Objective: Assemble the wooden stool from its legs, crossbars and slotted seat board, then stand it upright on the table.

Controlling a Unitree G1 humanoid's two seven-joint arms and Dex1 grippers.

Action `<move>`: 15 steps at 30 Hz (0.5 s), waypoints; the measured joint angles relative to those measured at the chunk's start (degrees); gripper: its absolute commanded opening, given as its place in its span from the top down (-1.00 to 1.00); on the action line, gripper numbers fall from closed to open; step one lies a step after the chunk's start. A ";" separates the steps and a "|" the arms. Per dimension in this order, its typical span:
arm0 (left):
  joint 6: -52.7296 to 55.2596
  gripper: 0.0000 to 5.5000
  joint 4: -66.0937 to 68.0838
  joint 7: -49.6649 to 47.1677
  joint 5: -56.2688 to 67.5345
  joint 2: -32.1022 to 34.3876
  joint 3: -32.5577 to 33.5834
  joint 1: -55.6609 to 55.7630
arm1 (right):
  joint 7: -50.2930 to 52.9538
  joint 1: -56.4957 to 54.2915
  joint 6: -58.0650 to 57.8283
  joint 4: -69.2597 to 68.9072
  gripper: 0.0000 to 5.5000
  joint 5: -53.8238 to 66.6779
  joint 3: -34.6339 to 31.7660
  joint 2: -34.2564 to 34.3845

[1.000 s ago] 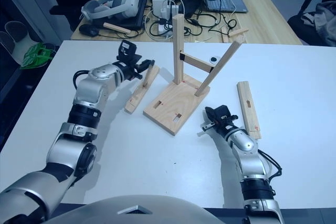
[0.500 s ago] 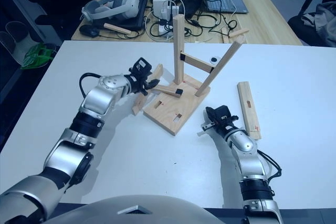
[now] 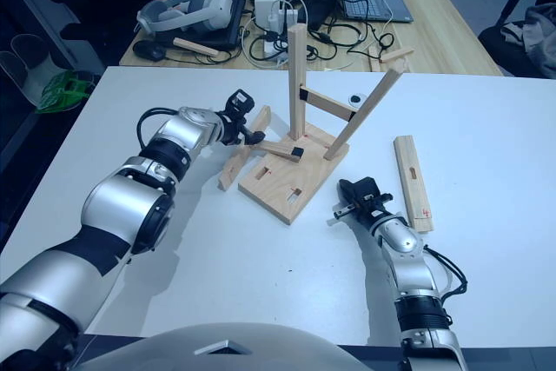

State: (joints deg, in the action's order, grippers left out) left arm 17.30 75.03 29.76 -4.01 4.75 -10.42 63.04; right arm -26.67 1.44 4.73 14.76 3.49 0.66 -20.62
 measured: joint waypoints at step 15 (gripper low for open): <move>3.87 0.32 1.95 -1.09 0.24 -1.06 7.94 0.32 | -0.13 0.25 1.30 -0.07 1.00 -0.60 0.97 0.16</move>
State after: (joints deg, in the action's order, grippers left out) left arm 21.18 76.98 28.67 -3.77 3.69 -2.48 63.37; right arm -26.79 1.69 6.03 14.69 2.89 1.63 -20.46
